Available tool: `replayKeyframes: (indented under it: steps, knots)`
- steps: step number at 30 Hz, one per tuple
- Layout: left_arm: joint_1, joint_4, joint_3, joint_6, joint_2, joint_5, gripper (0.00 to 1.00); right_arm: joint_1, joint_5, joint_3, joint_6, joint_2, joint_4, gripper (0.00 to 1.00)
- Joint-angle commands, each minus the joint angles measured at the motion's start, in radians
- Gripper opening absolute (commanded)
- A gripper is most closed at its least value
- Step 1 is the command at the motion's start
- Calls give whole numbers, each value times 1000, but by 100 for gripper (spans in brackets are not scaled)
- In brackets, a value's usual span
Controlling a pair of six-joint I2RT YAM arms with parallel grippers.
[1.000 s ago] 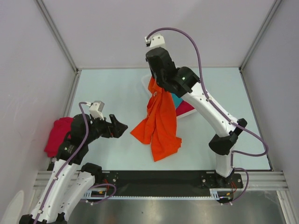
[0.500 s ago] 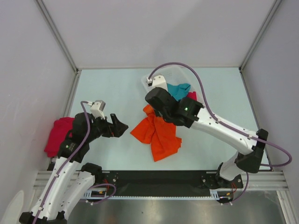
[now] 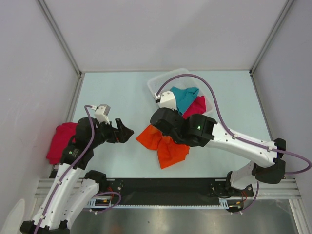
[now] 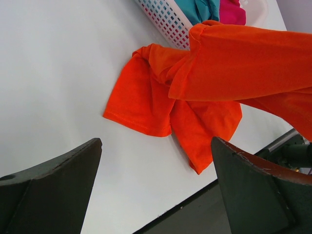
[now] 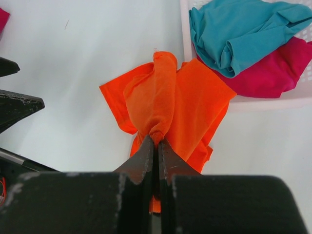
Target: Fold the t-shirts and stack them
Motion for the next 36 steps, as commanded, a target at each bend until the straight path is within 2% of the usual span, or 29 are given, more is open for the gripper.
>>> replayKeyframes:
  steps: [1,9,17,19,20,21,24,30,36]
  knots:
    - [4,41,-2,2,-6,-9,100,7,36,33,45,-2,-11,0]
    - [4,44,-4,4,-1,-13,99,60,-18,11,122,6,21,0]
    - [4,53,-5,1,8,-10,100,94,4,5,149,42,9,1]
    - [4,53,-4,2,11,-7,100,80,2,-2,148,47,9,7]
    - [6,53,-4,1,7,-7,100,61,-2,-9,146,47,10,14]
    - [4,53,-4,1,10,-7,100,51,-11,-25,139,43,19,30]
    - [4,53,-5,1,2,-7,100,7,-53,-59,120,24,69,43]
    - [6,50,-2,2,3,-6,100,-64,-61,-78,88,-5,92,54]
    - [6,67,22,-4,43,32,100,-125,-54,-50,83,-65,60,55]
